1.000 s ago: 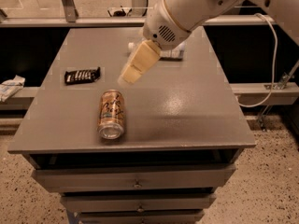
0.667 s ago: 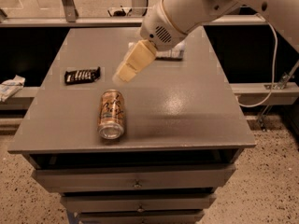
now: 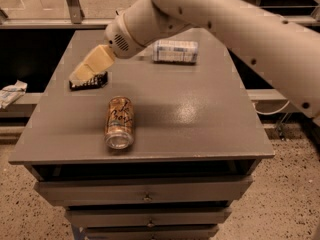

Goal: Pick rxbar chocolate

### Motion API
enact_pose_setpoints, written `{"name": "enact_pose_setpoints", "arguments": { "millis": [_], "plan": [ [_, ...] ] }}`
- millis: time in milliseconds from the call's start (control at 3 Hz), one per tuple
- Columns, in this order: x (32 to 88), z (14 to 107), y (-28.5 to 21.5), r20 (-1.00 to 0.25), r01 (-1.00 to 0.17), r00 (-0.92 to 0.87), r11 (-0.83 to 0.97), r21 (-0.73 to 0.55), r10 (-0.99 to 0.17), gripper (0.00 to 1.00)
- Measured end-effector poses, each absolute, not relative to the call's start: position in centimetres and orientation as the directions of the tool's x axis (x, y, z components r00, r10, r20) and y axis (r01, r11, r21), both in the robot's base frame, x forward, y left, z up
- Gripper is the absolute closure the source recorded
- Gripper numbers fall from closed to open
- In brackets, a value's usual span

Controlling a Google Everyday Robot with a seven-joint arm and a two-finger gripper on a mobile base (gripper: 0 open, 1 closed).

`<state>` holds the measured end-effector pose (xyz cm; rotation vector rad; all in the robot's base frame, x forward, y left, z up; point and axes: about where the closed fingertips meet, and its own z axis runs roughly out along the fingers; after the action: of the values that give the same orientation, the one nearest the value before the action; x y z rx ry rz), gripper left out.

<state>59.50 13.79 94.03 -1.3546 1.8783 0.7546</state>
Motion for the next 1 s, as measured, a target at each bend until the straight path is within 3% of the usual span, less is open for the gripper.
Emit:
{"name": "enact_pose_setpoints", "arguments": {
  "millis": [333,1000],
  "plan": [
    [61.8,92.7,18.1,-0.835,-0.949,-0.219,0.310,0.061,-0.505,0.00],
    [65.0,87.9,21.4,-0.838,-0.928,-0.249,0.366,0.064,-0.485,0.00]
  ]
}}
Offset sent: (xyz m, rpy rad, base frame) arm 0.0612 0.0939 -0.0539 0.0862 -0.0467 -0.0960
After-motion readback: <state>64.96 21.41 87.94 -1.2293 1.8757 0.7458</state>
